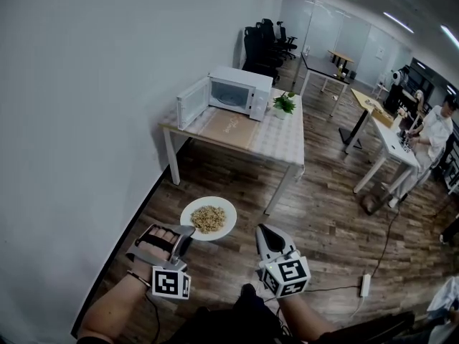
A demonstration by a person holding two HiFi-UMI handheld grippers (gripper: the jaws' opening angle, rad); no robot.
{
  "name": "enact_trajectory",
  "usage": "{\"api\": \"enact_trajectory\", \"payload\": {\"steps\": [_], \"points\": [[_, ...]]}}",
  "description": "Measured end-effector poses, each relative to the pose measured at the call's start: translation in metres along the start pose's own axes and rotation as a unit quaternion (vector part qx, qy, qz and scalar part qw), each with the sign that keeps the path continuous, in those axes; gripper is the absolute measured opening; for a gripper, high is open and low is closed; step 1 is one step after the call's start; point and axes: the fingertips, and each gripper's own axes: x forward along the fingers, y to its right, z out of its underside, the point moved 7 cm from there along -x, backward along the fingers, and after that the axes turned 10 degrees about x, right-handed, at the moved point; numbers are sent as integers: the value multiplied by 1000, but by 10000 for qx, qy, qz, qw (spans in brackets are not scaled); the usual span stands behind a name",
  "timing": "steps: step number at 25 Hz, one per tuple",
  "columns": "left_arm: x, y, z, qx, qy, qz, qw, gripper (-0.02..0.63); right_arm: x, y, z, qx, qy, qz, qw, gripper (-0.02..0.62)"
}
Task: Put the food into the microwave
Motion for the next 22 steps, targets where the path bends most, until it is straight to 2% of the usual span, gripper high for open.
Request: {"api": "enact_trajectory", "payload": {"steps": [7, 13, 22], "points": [[31, -11, 19, -45, -159, -26, 9999, 21, 45, 15, 0, 157, 53, -145, 9998, 9], [70, -34, 26, -145, -381, -82, 9991, 21, 83, 52, -24, 144, 239, -181, 9994, 9], [145, -69, 37, -235, -614, -119, 9978, 21, 148, 113, -47, 174, 226, -374, 9989, 9]]}}
